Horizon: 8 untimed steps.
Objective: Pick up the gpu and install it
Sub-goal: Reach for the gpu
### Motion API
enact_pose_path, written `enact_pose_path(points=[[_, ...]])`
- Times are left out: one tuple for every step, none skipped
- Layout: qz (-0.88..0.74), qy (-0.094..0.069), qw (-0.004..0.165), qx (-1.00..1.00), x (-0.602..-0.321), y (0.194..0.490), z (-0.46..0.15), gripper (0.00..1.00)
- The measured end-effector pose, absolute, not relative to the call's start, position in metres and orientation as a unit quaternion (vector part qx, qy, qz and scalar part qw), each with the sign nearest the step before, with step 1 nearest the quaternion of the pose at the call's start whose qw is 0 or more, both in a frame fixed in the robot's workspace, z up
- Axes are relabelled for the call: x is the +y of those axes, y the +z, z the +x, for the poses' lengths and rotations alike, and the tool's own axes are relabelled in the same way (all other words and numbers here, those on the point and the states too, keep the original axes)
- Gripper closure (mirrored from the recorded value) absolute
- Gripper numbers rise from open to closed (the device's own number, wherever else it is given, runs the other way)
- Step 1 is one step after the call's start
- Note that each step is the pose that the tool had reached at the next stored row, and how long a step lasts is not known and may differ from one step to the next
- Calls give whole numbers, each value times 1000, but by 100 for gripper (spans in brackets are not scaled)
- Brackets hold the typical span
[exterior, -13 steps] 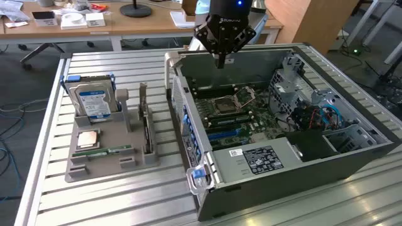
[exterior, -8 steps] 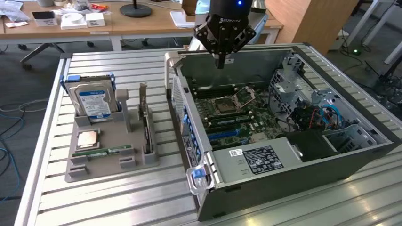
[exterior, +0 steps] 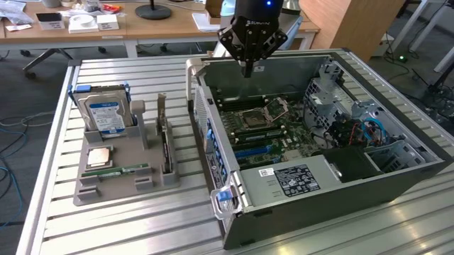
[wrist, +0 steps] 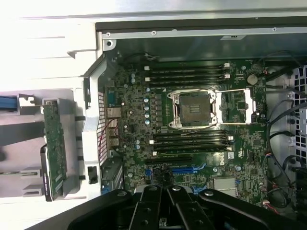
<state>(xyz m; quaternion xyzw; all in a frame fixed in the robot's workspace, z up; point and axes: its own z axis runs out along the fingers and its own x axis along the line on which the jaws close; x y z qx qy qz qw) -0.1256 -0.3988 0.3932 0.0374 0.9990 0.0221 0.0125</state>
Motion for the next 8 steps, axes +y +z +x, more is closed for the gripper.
enact_pose_path(points=[[37,22,12,999,-399,393,-126,89],[37,22,12,999,-399,393,-127,89],[37,22,12,999,-399,393,-128,89],[37,22,12,999,-399,393,-129,89],[37,22,12,999,-399,393,-130,89],[37,22,12,999,-399,393,-130,89],[37,22,13,999,-399,393,-131,89],[37,22,12,999,-399,393,-132,89]])
